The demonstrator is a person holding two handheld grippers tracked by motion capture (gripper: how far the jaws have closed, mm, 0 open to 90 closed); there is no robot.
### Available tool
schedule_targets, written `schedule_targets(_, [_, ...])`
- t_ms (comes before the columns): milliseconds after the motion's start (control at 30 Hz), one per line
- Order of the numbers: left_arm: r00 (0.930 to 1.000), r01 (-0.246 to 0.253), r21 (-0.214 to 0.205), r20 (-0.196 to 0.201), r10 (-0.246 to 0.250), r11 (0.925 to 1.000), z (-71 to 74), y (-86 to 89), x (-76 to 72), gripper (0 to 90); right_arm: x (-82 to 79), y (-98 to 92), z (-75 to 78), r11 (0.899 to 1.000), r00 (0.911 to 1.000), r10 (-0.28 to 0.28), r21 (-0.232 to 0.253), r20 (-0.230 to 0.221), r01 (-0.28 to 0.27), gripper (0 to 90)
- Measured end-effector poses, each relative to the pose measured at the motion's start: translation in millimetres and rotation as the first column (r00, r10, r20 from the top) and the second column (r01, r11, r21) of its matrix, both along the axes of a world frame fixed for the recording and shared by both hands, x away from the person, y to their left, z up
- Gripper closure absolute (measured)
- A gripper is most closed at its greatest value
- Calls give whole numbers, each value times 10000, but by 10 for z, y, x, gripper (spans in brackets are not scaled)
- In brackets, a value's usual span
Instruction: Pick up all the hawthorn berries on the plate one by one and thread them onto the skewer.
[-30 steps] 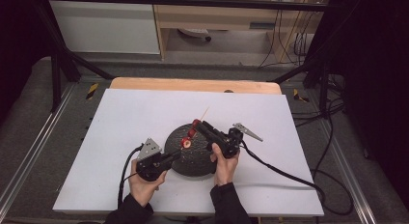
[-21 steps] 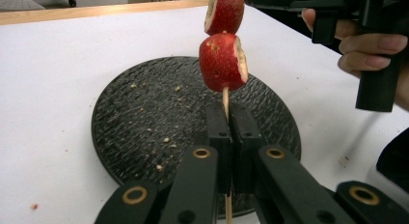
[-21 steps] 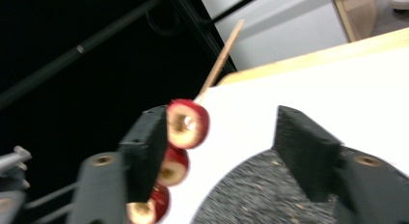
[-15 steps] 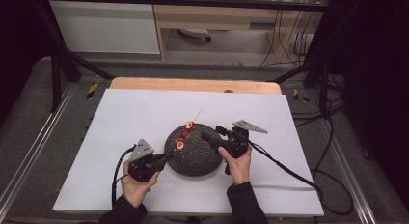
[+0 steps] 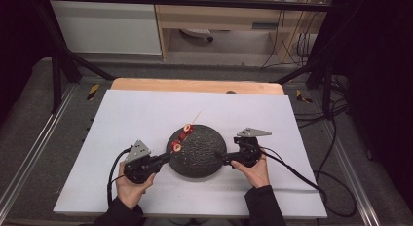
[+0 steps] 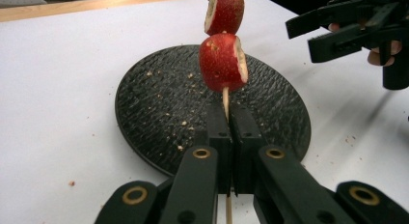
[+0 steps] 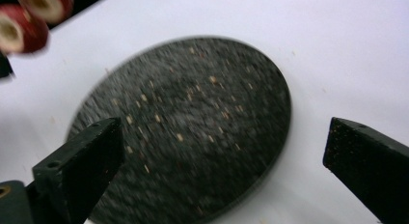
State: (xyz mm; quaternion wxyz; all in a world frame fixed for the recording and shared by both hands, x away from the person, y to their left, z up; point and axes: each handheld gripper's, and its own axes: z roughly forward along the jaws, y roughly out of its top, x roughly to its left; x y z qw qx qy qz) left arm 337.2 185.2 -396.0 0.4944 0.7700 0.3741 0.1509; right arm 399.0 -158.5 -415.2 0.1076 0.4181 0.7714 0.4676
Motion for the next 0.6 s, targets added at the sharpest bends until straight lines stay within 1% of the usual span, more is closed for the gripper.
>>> schedule_targets(67, [10000,30,115,-71,-30,9999,13,16,7,880,-26,-80,-32,9994,9999,84,-321,-55,-86,10])
schedule_targets(167, [9999,69,349,-142,-64,9994,35,21,32,880,-71,-194,-76,9982,9999,128,-584,-96,-133,7])
schedule_targets(233, [9998,96,473,-201,-87,9988,53,11,54,880,-107,-271,-103,9980,9998,177,-612,-59,-180,7])
schedule_targets(267, [9996,114,517,-254,-101,9986,61,2,67,880,-123,-312,-118,9975,9996,300,-642,-5,-299,6])
schedule_targets(367, [9992,209,733,-341,-184,9971,89,-30,110,880,-167,-420,-169,9967,9991,402,-699,-108,-409,6])
schedule_targets(600, [9979,375,1220,-577,-306,9918,114,-132,221,879,-255,-630,-282,9923,9981,556,-1097,-260,-581,6])
